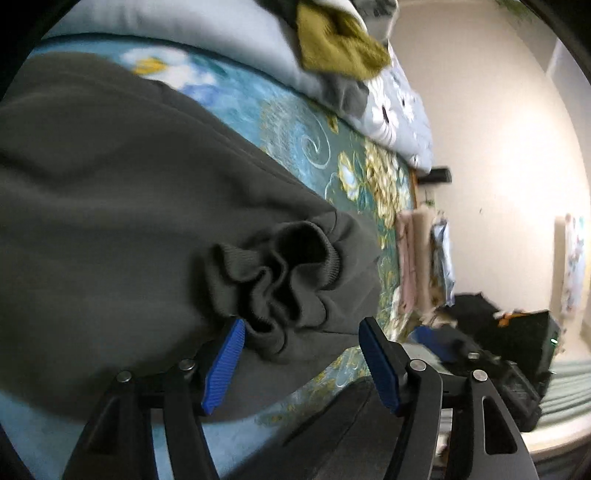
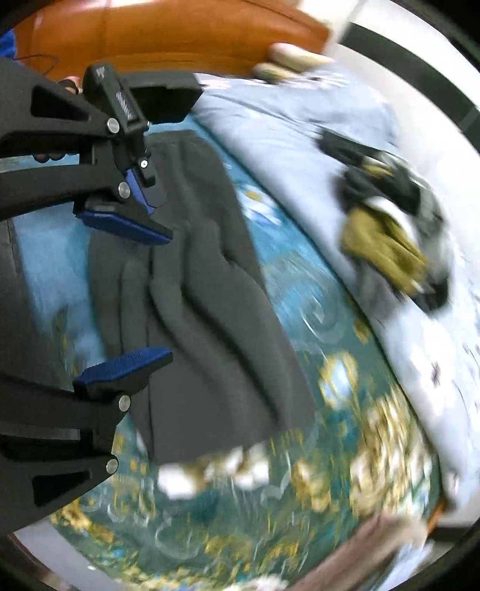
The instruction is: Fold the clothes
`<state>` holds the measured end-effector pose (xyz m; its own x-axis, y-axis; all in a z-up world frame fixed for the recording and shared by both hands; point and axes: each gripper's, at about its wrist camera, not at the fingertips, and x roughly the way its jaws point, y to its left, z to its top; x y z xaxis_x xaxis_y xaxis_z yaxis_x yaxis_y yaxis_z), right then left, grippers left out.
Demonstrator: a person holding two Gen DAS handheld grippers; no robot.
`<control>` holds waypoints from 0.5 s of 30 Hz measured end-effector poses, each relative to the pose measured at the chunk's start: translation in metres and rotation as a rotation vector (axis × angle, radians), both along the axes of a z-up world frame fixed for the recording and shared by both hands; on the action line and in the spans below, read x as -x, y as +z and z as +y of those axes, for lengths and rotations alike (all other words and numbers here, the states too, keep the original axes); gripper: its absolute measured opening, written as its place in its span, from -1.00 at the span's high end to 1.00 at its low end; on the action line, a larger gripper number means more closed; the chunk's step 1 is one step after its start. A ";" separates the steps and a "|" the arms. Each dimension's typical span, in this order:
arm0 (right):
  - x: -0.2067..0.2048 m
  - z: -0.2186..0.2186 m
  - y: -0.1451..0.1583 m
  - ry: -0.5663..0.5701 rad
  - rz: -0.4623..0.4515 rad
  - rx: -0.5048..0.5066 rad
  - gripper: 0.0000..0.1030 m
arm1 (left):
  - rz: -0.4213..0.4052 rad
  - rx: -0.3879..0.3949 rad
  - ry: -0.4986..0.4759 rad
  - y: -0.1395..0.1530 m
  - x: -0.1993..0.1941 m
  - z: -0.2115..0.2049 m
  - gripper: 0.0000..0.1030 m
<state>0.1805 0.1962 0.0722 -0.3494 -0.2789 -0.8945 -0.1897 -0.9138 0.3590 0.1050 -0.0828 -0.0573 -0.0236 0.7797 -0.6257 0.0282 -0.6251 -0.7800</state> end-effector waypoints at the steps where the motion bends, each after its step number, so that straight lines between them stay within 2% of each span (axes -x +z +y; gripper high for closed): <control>1: -0.004 0.011 0.002 -0.034 0.008 0.003 -0.15 | 0.000 0.019 -0.007 -0.004 0.001 0.005 -0.32; 5: -0.014 0.035 -0.005 -0.131 -0.005 0.048 -0.15 | -0.042 0.061 0.013 -0.020 -0.001 0.013 -0.29; 9: -0.015 0.023 -0.016 -0.109 -0.019 0.071 -0.15 | -0.095 0.022 0.103 -0.027 -0.002 0.004 -0.33; 13: -0.017 0.022 -0.026 -0.133 -0.022 0.114 -0.15 | -0.082 0.050 0.094 -0.024 0.002 0.018 -0.32; 15: -0.020 0.027 -0.029 -0.153 -0.026 0.128 -0.15 | -0.069 0.088 0.095 -0.023 0.005 0.028 -0.15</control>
